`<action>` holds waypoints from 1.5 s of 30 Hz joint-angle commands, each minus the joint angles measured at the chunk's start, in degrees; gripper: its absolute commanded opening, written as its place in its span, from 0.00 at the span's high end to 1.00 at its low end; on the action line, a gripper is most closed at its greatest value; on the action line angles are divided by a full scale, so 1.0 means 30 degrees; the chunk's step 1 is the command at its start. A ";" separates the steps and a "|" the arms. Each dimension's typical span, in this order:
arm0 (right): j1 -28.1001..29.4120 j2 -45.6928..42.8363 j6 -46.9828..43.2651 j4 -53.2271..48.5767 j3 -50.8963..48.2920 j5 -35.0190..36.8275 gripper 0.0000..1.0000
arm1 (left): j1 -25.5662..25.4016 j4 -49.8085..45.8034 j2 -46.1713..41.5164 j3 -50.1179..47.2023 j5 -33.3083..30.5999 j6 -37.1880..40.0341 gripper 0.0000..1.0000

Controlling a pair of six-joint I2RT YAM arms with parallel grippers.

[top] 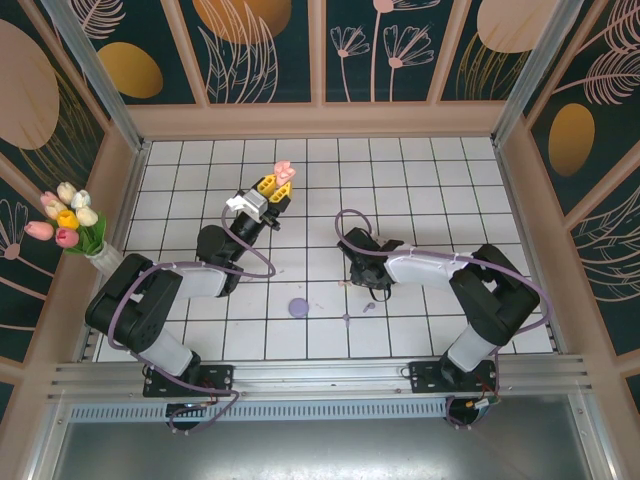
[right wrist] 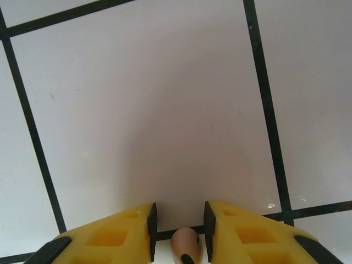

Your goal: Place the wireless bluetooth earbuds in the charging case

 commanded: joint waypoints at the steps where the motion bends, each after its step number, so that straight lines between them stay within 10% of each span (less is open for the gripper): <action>1: 0.0546 0.0587 0.0504 -0.1034 -0.0186 -0.1168 0.69 | -0.0110 0.1988 -0.0436 0.0410 0.0301 -0.0134 1.00; 30: 0.0437 -0.0860 0.1007 0.0209 -0.1304 -0.1728 0.83 | -0.0111 0.1385 -0.0766 0.0395 0.0554 -0.0324 1.00; 45: 0.0208 -0.1839 0.1438 -0.0168 -0.1450 -0.2017 0.68 | -0.0104 0.1247 -0.0770 0.0322 0.0624 -0.0263 1.00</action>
